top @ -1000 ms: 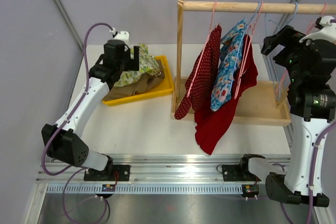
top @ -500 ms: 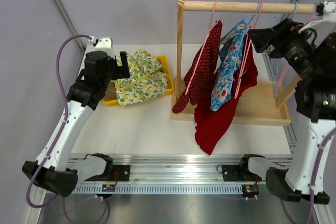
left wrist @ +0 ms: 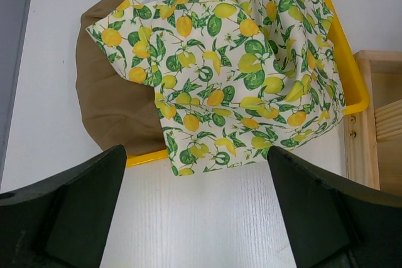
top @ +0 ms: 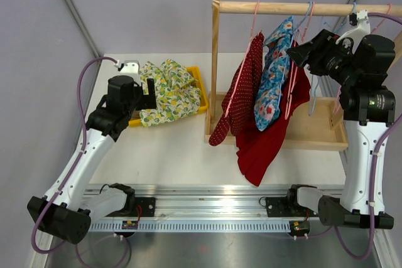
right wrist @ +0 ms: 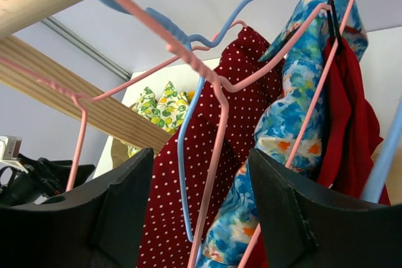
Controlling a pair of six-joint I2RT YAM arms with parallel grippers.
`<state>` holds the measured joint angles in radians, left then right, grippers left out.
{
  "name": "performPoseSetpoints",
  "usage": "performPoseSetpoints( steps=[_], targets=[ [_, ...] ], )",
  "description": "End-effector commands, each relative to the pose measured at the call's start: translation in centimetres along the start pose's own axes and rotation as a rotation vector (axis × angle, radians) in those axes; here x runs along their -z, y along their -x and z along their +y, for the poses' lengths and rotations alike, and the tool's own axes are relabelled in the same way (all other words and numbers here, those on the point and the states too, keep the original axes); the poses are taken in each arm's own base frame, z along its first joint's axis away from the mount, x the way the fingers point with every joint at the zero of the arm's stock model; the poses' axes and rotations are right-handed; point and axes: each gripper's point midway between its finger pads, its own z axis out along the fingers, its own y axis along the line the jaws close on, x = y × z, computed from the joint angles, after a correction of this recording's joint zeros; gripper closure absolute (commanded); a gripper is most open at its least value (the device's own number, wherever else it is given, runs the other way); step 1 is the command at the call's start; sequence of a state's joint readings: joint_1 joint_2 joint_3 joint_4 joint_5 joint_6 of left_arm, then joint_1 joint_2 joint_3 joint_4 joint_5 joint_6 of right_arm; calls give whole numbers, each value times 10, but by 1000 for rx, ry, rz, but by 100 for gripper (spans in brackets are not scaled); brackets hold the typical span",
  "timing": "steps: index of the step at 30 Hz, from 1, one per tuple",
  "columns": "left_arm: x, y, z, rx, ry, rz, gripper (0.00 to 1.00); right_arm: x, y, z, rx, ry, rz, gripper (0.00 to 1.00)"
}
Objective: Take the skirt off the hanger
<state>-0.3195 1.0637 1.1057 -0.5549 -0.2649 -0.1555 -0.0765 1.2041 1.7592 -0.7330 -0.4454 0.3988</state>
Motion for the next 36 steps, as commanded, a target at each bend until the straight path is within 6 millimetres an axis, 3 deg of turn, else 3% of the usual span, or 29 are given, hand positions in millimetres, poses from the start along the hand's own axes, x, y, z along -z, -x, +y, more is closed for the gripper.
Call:
performPoseSetpoints(
  steps=[1,8,14,26,31,36],
  targets=[
    [0,18,-7,20,-32,-61,1,17,12,14,36,17,-58,30],
    [2,18,-6,22,-33,-69,1,32,22,19,53,-4,-106,34],
    [3,17,-7,27,-40,-68,1,25,19,9,45,-37,-91,49],
    [4,17,-9,33,-54,-70,1,4,12,-7,26,-60,-64,59],
    [3,16,-11,37,-62,-67,1,-4,8,-10,10,-51,-48,69],
    [2,15,-13,38,-69,-63,1,-8,5,-12,6,-48,-36,92]
  ],
)
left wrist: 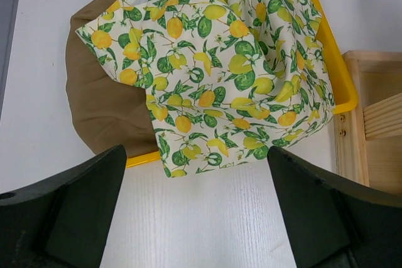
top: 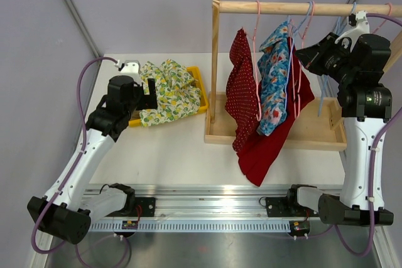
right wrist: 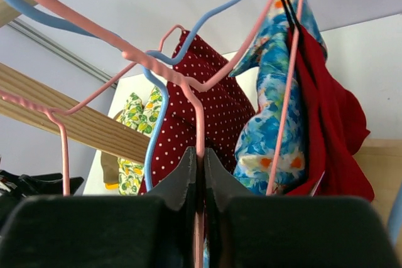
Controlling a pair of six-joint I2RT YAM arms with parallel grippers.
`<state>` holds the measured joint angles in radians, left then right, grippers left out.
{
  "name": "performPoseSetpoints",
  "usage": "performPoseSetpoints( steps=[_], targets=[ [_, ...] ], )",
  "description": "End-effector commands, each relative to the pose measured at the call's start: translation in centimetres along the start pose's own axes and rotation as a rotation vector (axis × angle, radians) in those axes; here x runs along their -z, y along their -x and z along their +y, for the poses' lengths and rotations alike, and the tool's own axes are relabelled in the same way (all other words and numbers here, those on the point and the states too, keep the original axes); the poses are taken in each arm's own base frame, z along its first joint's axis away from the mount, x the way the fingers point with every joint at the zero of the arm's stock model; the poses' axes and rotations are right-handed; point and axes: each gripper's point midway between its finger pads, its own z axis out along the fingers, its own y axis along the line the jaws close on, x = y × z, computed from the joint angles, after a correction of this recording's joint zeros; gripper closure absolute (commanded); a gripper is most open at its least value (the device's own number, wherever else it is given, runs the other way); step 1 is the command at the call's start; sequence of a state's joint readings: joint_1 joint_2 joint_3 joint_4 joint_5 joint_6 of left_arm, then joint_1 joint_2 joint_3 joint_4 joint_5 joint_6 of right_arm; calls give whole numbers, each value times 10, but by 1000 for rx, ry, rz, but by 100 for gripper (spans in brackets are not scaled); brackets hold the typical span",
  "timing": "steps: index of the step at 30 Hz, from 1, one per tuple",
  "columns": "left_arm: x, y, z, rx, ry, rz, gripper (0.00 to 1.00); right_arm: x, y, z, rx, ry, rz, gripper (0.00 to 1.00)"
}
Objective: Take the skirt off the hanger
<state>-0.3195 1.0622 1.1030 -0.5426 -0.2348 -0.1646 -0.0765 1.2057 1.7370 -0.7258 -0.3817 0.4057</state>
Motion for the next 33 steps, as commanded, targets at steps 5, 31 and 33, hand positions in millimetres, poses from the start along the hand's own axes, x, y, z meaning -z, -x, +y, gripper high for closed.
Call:
performPoseSetpoints(
  steps=[5,31,33],
  targets=[
    [14,30,-13,6,-75,-98,1,11,18,7,52,-9,-58,100],
    [288,76,-385,-277,-1325,-422,1,156,50,59,70,-38,-335,100],
    [294,71,-399,-253,-1362,-415,1,164,47,65,47,-14,-341,100]
  ],
)
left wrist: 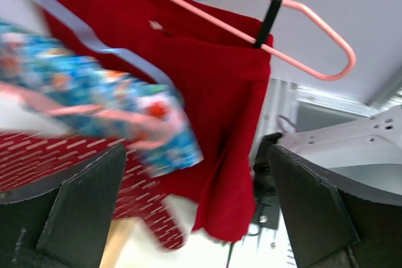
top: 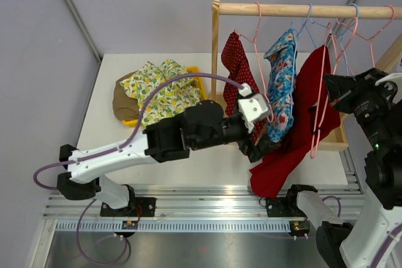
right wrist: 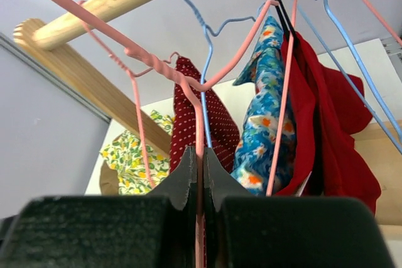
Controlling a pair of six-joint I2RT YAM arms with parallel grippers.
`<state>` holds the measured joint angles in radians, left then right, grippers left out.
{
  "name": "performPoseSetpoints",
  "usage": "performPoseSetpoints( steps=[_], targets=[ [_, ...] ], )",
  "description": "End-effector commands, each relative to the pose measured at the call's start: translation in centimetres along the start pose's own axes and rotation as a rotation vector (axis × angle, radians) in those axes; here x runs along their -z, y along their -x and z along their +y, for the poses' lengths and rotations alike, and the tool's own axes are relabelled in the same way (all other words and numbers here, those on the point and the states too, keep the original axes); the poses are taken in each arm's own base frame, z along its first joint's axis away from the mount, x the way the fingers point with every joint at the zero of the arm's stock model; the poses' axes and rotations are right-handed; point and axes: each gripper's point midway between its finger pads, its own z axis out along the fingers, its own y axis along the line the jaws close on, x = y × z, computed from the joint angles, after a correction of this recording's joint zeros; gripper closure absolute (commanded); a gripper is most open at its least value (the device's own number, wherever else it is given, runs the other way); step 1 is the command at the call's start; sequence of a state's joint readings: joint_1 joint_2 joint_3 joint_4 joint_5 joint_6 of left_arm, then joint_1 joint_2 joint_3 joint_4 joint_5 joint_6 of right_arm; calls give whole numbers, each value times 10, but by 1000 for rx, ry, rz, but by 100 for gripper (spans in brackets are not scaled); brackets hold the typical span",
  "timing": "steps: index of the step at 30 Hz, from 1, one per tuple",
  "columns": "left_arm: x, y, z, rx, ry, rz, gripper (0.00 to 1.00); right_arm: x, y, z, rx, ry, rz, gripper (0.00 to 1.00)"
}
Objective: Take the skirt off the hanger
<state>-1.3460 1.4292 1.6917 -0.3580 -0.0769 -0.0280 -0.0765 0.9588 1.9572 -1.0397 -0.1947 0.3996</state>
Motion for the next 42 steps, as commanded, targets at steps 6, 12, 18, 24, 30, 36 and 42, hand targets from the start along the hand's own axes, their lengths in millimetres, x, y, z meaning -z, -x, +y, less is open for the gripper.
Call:
performPoseSetpoints(
  steps=[6,12,18,24,30,36,42],
  targets=[
    [-33,29,-63,73,-224,-178,1,49,31,47,-65,187,-156,100],
    [-41,24,-80,117,-303,-197,1,64,35,60,-83,243,-171,100],
    [-49,13,-90,141,-353,-182,1,77,46,72,-89,290,-200,100],
    [-53,6,-99,157,-396,-181,1,88,51,83,-101,340,-211,100],
    [-53,16,-99,167,-402,-247,21,91,51,87,-118,361,-208,100],
    [-53,36,-101,161,-420,-309,67,88,44,83,-136,349,-199,100],
    [-54,40,-104,170,-430,-307,100,78,38,74,-131,320,-187,100]
  ],
)
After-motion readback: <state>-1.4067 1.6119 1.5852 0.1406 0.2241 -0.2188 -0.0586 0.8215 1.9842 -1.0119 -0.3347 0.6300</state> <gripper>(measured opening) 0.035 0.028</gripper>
